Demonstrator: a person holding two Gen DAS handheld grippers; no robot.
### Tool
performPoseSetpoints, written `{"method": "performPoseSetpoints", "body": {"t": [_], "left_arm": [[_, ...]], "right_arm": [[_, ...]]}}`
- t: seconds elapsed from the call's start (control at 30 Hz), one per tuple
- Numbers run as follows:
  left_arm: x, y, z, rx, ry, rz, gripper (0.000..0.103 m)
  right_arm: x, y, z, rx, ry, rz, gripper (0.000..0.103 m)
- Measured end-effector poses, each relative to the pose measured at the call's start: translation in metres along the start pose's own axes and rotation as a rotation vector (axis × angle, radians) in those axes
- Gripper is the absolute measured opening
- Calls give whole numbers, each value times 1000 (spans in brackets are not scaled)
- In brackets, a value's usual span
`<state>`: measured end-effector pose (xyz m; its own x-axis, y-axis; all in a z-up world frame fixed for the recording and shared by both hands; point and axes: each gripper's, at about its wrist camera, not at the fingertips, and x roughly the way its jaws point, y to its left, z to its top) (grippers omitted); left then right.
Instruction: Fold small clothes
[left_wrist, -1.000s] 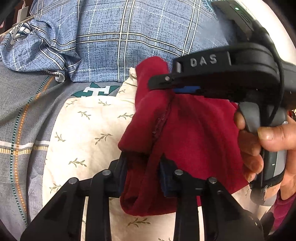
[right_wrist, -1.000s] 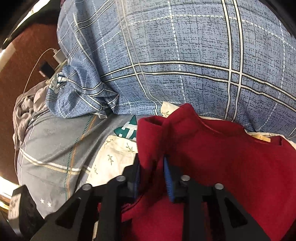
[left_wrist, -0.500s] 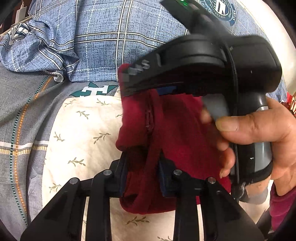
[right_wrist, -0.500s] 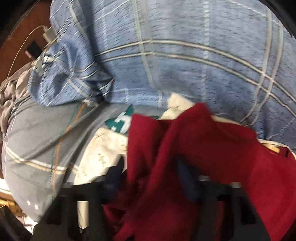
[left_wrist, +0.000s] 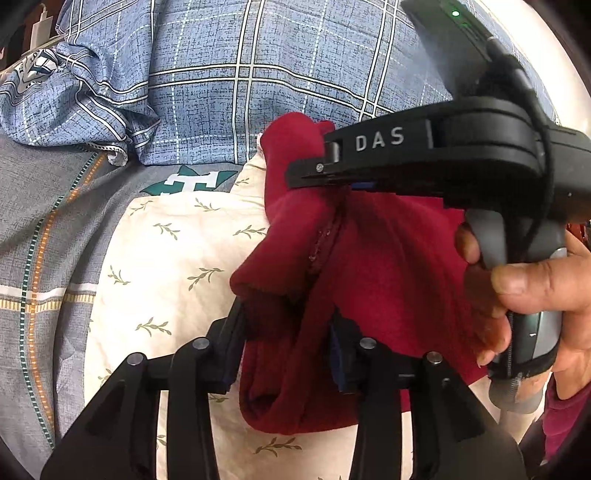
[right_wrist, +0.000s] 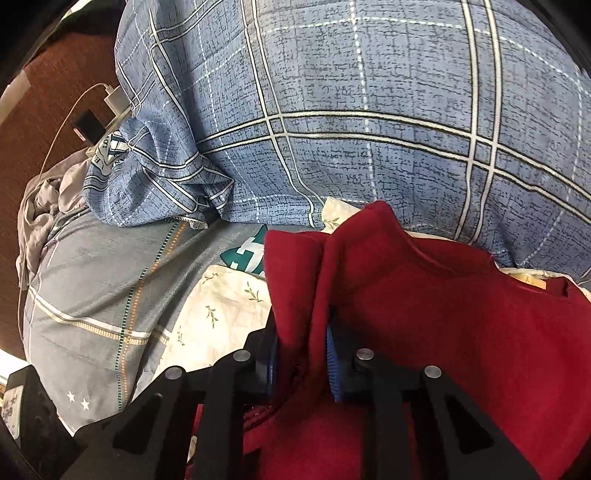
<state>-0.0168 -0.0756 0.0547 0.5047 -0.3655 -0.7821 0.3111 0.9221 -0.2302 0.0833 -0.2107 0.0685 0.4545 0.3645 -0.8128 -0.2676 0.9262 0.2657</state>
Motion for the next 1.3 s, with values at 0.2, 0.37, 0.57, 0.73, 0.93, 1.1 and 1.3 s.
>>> {"method": "performPoseSetpoints", "body": {"t": [0.2, 0.37, 0.57, 0.73, 0.93, 1.1, 1.3], "left_arm": [[0, -1, 0, -1, -2, -13, 34], [-11, -6, 2, -14, -33, -45, 20], [-36, -27, 3, 1, -70, -72, 19], [-50, -74, 5, 80, -85, -101, 19], [-50, -146, 10, 164, -74, -184, 18], [-24, -203, 6, 233, -36, -222, 18], [24, -248, 5, 239, 39, -234, 18]], "right_arm": [[-13, 1, -3, -13, -26, 2, 19], [-24, -3, -8, -3, -48, 5, 18], [-56, -12, -15, 10, -96, 29, 17], [-100, -34, -27, 24, -161, 19, 17], [-154, -80, -46, 70, -226, -41, 15], [-179, -133, -68, 149, -244, -99, 15], [-180, -201, -92, 280, -254, -104, 9]]}}
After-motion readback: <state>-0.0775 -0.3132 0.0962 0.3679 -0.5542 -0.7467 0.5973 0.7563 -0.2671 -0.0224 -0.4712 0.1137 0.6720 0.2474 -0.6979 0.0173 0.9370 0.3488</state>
